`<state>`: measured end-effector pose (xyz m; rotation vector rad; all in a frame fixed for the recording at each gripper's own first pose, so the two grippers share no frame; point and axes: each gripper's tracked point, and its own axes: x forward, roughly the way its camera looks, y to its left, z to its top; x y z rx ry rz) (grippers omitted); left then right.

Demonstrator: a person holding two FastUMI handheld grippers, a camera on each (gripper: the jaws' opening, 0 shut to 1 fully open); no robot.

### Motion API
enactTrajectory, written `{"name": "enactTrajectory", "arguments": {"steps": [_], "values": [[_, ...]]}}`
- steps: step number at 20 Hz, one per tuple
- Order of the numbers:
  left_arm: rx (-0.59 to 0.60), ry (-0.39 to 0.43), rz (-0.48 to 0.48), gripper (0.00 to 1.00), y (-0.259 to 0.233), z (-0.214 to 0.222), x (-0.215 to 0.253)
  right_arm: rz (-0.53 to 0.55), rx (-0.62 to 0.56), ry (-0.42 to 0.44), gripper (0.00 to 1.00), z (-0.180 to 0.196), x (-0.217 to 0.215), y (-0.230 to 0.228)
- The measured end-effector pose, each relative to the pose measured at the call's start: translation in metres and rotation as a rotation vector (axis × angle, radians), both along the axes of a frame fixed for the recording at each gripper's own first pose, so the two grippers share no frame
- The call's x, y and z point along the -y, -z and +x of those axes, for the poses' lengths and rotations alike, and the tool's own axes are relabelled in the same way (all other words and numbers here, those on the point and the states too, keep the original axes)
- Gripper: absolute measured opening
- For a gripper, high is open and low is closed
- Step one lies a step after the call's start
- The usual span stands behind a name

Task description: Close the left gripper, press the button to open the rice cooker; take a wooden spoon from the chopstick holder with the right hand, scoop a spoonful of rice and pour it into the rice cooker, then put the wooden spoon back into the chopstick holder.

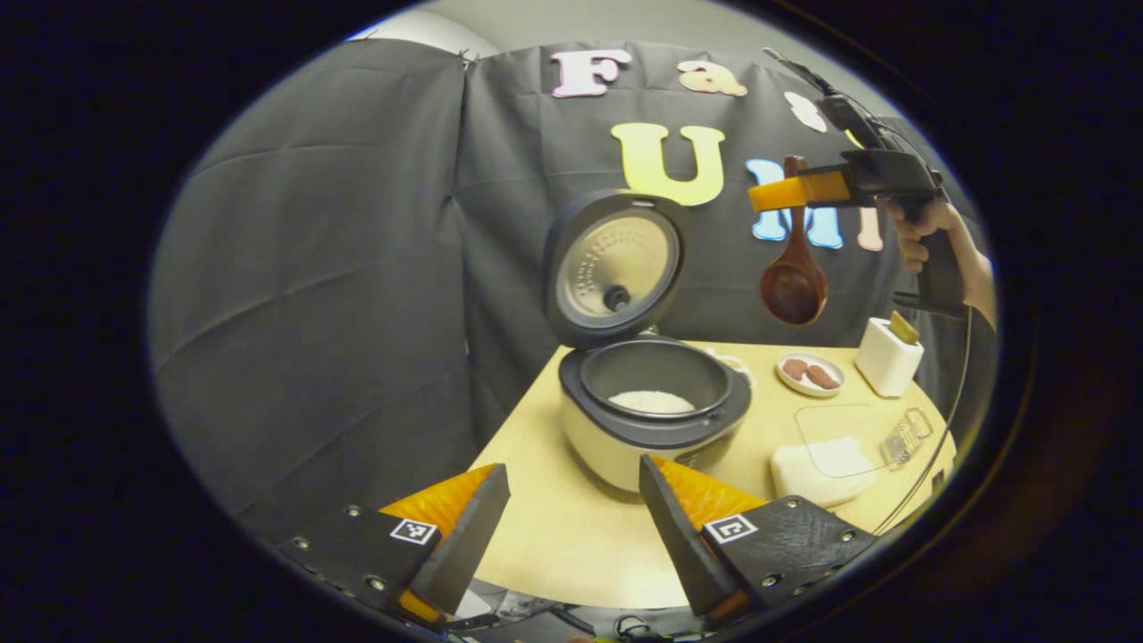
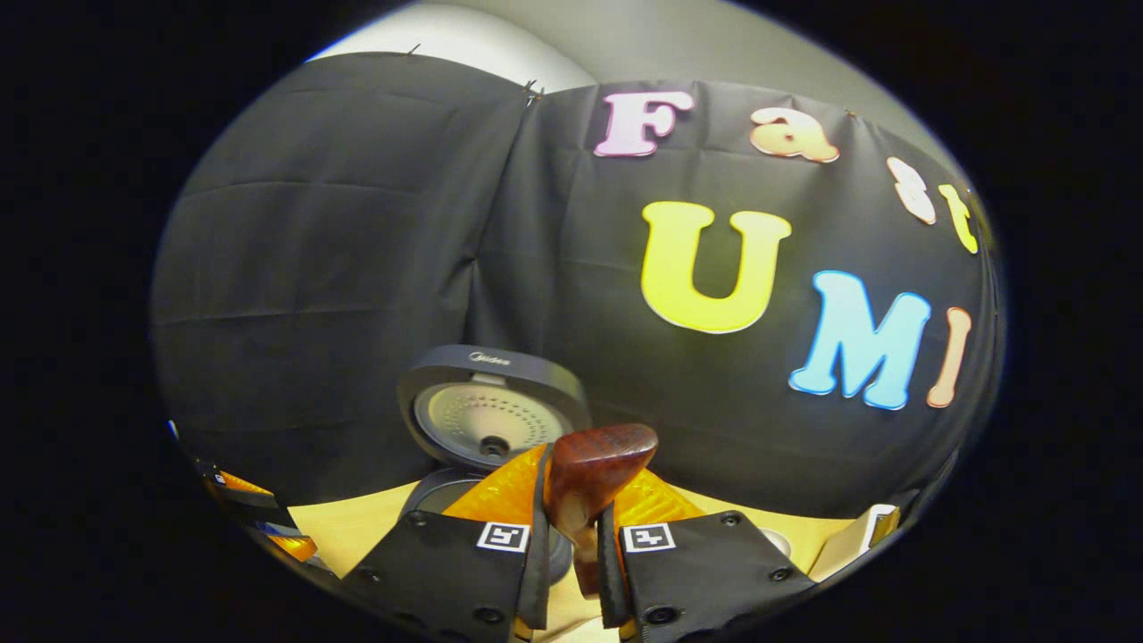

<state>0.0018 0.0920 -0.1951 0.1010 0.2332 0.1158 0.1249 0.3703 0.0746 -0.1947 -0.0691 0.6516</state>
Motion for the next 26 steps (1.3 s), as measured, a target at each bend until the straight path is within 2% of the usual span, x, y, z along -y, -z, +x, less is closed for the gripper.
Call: {"name": "enactTrajectory", "arguments": {"steps": [2, 5, 6, 8, 10, 12, 13, 15, 16, 20, 26], "values": [[0.010, 0.049, 0.010, 0.92, -0.007, 0.010, 0.024, 0.037, 0.015, 0.020, 0.24, 0.001, 0.034, -0.009], [0.021, 0.126, 0.030, 0.93, -0.018, 0.025, 0.066, 0.067, 0.009, 0.121, 0.24, 0.010, 0.103, -0.006], [0.019, 0.148, 0.032, 0.93, -0.020, 0.029, 0.080, 0.074, 0.010, 0.153, 0.21, 0.012, 0.125, -0.005], [0.019, 0.187, 0.031, 0.92, -0.024, 0.039, 0.109, 0.097, -0.004, 0.212, 0.24, 0.017, 0.168, -0.003], [0.015, 0.213, 0.021, 0.92, -0.028, 0.046, 0.134, 0.114, -0.028, 0.268, 0.20, 0.022, 0.208, 0.008], [0.000, 0.230, 0.008, 0.92, -0.030, 0.054, 0.159, 0.124, -0.062, 0.330, 0.20, 0.029, 0.248, 0.026], [-0.002, 0.233, 0.004, 0.93, -0.032, 0.055, 0.170, 0.130, -0.084, 0.355, 0.24, 0.031, 0.265, 0.035], [0.005, 0.235, -0.006, 0.93, -0.041, 0.063, 0.191, 0.142, -0.125, 0.391, 0.21, 0.033, 0.297, 0.054], [0.011, 0.233, -0.007, 0.93, -0.046, 0.066, 0.199, 0.152, -0.147, 0.409, 0.24, 0.034, 0.313, 0.064], [0.042, 0.200, 0.029, 0.92, -0.062, 0.070, 0.218, 0.230, -0.238, 0.477, 0.24, 0.039, 0.371, 0.104], [0.033, 0.065, 0.042, 0.92, -0.063, 0.049, 0.209, 0.412, -0.447, 0.462, 0.24, 0.055, 0.407, 0.170]]}}
